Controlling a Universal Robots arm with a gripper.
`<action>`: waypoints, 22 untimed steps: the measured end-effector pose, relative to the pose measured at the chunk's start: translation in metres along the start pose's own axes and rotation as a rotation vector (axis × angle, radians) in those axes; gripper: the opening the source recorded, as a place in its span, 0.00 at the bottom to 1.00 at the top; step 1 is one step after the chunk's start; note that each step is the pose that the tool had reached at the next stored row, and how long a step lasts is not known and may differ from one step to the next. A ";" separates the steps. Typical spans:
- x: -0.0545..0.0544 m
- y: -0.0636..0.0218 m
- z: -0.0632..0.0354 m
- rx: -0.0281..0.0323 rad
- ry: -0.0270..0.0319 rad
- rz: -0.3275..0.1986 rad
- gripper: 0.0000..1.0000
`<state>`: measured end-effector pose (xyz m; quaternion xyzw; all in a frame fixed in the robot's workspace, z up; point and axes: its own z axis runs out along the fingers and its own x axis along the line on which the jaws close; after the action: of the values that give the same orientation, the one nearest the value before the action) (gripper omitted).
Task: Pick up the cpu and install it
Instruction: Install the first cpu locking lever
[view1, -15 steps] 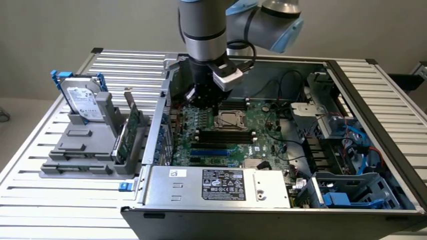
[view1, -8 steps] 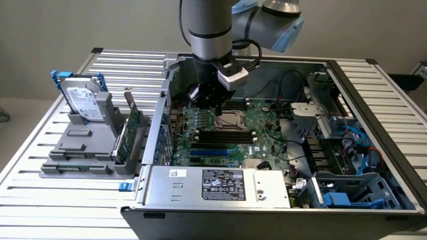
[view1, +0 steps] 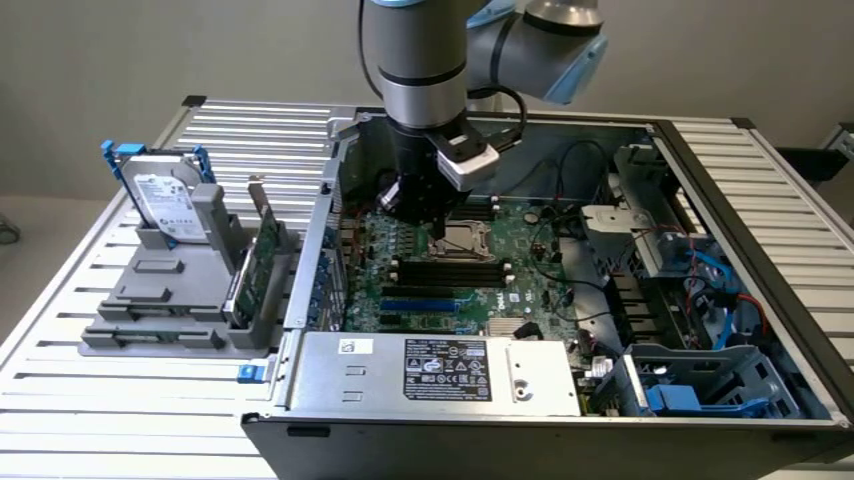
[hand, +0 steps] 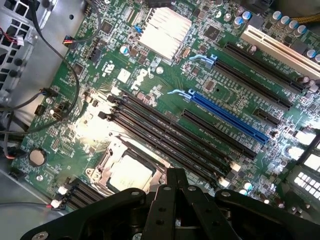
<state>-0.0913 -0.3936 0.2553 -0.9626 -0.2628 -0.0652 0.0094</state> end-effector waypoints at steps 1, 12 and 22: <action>0.000 0.0000 0.0012 0.0000 0.0000 0.000 0.11; -0.004 -0.0010 0.0181 -0.0098 -0.0014 0.019 0.11; -0.006 -0.0021 0.0192 -0.0072 -0.0216 0.047 0.11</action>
<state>-0.0947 -0.3936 0.2355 -0.9692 -0.2399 -0.0556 0.0046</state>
